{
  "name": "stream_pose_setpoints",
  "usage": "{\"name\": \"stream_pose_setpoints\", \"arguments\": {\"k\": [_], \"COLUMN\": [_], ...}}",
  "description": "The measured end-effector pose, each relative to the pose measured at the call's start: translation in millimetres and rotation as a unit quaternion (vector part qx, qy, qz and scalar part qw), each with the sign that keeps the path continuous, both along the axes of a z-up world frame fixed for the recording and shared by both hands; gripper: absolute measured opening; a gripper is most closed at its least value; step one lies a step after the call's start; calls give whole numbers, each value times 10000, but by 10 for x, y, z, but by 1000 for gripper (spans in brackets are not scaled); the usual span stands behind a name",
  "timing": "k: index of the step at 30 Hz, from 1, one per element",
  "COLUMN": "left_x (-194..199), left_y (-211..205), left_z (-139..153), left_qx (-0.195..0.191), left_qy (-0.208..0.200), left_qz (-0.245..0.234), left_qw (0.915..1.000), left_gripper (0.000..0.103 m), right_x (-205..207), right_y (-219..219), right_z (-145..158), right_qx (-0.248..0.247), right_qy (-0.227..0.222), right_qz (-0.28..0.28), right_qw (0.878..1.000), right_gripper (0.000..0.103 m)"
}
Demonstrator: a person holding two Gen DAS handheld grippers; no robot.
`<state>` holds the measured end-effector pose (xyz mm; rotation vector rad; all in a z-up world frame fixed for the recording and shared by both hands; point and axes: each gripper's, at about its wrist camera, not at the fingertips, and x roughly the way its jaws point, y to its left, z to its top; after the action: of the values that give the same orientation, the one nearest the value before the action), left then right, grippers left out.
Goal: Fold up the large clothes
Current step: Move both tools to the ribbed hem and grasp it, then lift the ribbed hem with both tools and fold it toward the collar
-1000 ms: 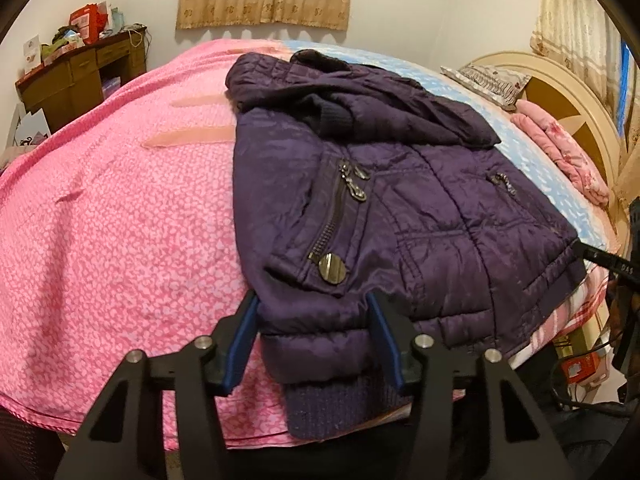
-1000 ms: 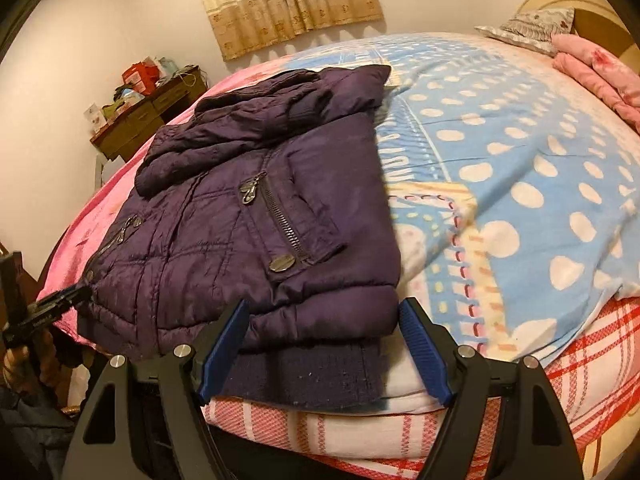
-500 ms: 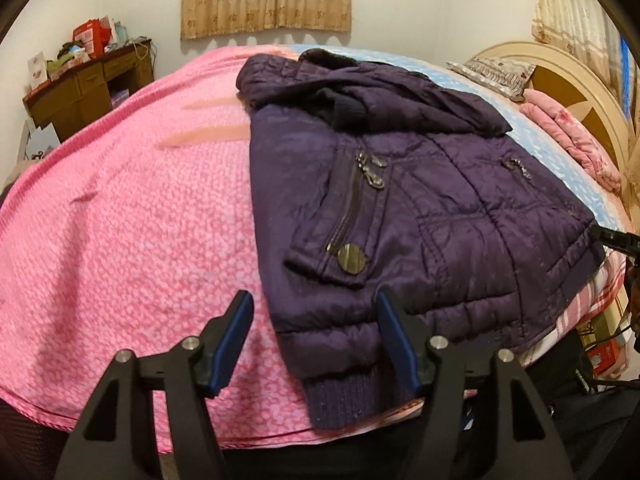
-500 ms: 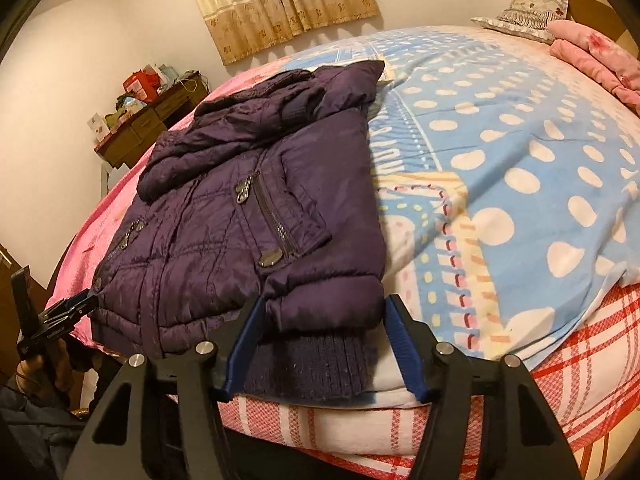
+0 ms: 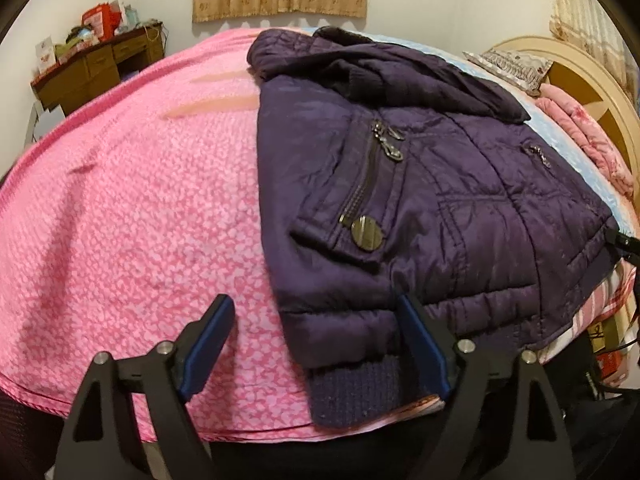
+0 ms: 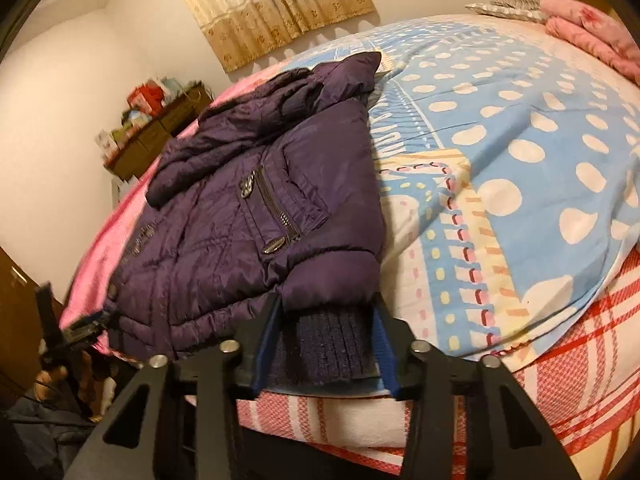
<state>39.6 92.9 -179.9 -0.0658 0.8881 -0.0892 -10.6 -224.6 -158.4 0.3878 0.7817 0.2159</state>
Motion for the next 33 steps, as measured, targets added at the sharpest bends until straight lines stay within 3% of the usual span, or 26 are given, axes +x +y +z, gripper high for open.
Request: {"name": "stream_pose_setpoints", "arguments": {"k": [8,10,12,15,17,20,24,27,33], "left_x": [22,15,3,-10,-4,-25,-33,-10,-67], "left_y": [30,16,-19,-52,-37,-18,23,108,229], "left_z": [-37,-31,-8,12,-7,-24,79,262,660], "left_qx": [-229,-279,-405,-289,-337,-331,-427,-744,-1431], "left_qy": [122,147,175,139,123,85,68,18,-464], "left_qz": [-34,-107,-332,-377,-351,-251,-559,-683,-899], "left_qw": [9997,9994,9985,9988,9987,9991,9975,9949,9845], "left_gripper": [84,77,57,56,57,64,40,30,27], "right_x": [16,5,-10,-10,38,14,-41,-79,-69], "right_y": [-21,-15,-3,-3,2,-76,-137,-173,-181], "right_z": [-92,-73,-39,-29,-120,-199,-62,84,176], "right_qx": [190,185,210,334,339,762,1038,1293,1685], "right_qy": [-25,-61,-125,-190,0,-88,-360,-599,-757], "right_qz": [21,72,155,196,256,204,310,384,406], "right_qw": [9998,9998,9996,9991,9991,9968,9935,9891,9820], "right_gripper": [39,36,29,27,27,28,20,16,13]}}
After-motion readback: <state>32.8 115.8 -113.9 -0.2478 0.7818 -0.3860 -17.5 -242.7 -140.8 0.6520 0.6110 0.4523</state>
